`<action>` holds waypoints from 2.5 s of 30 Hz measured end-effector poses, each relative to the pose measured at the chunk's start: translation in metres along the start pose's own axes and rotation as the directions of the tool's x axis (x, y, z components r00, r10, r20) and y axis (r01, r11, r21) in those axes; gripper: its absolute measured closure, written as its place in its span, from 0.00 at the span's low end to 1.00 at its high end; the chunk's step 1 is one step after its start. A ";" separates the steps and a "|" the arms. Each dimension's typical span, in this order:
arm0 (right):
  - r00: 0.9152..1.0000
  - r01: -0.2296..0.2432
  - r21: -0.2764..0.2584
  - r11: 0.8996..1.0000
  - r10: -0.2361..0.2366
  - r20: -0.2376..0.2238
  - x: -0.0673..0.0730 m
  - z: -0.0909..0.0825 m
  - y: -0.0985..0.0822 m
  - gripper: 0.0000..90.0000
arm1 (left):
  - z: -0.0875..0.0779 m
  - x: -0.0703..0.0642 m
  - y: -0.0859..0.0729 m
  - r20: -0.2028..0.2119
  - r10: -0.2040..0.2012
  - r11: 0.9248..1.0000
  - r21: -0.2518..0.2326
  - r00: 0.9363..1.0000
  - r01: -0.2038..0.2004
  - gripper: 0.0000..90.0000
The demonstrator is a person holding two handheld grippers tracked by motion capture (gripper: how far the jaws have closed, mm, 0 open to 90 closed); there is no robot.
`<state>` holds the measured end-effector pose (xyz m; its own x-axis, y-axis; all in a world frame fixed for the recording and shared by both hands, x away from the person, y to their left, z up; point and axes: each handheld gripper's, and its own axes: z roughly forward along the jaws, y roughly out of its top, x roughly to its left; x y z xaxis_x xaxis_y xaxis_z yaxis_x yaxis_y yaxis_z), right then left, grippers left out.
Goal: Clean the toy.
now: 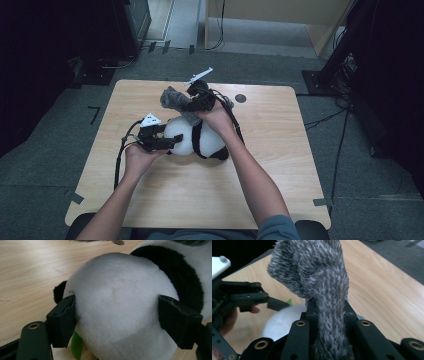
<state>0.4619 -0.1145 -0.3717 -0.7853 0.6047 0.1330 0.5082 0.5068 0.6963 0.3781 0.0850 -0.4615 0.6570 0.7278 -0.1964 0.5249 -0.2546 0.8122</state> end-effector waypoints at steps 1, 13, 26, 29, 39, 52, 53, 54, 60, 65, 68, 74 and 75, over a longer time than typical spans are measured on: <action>1.000 0.001 0.003 1.000 -0.001 -0.014 0.002 0.003 0.001 0.84 | 0.000 0.000 0.000 0.000 0.001 1.000 0.001 1.000 -0.001 0.23; 1.000 0.007 0.101 0.995 -0.005 -0.022 0.002 0.029 -0.006 0.83 | 0.000 0.000 -0.001 -0.001 -0.008 1.000 -0.004 1.000 0.008 0.28; 0.998 -0.038 0.177 0.984 0.028 0.059 -0.025 0.020 -0.020 0.83 | 0.001 0.000 0.000 -0.012 -0.035 0.999 0.014 0.999 0.035 0.29; 0.997 -0.051 0.180 0.982 0.039 0.070 -0.032 0.016 -0.025 0.83 | 0.001 0.000 0.000 -0.012 -0.035 0.999 0.014 0.999 0.035 0.29; 0.994 -0.093 0.153 0.984 0.082 0.075 -0.049 -0.001 -0.036 0.83 | 0.001 0.000 0.000 -0.010 -0.036 0.999 0.013 0.999 0.036 0.30; 0.985 -0.153 0.110 0.982 0.144 0.091 -0.074 -0.034 -0.060 0.83 | 0.001 0.001 -0.001 -0.009 -0.037 0.999 0.012 0.999 0.037 0.30; 0.985 -0.157 0.107 0.982 0.148 0.092 -0.075 -0.036 -0.062 0.84 | 0.001 0.001 -0.001 -0.009 -0.037 0.999 0.011 0.999 0.037 0.29; 0.984 -0.158 0.107 0.982 0.148 0.094 -0.076 -0.038 -0.064 0.84 | 0.001 0.001 -0.001 -0.008 -0.038 0.999 0.009 0.999 0.038 0.29; 0.982 -0.167 0.116 0.979 0.155 0.108 -0.082 -0.050 -0.072 0.84 | 0.001 0.001 -0.001 -0.009 -0.039 0.999 0.008 0.999 0.040 0.29; 0.982 -0.158 0.074 0.985 0.149 0.112 -0.079 -0.063 -0.070 0.84 | 0.001 0.002 -0.001 -0.008 -0.048 0.999 0.004 0.999 0.048 0.29; 0.986 -0.138 0.029 0.990 0.134 0.101 -0.071 -0.069 -0.062 0.84 | 0.001 0.002 -0.001 -0.007 -0.045 0.999 0.003 0.999 0.045 0.29; 0.995 -0.067 0.003 0.998 0.066 0.074 -0.045 -0.060 -0.033 0.84 | 0.001 0.002 -0.001 -0.007 -0.036 0.999 0.006 0.999 0.036 0.29; 0.996 -0.055 0.001 0.999 0.055 0.069 -0.041 -0.056 -0.028 0.84 | 0.000 0.002 -0.001 -0.007 -0.036 0.999 0.006 0.999 0.036 0.29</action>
<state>0.4598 -0.1880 -0.3573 -0.7301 0.6724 0.1217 0.5507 0.4736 0.6873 0.3789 0.0864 -0.4632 0.6337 0.7412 -0.2215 0.5515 -0.2320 0.8013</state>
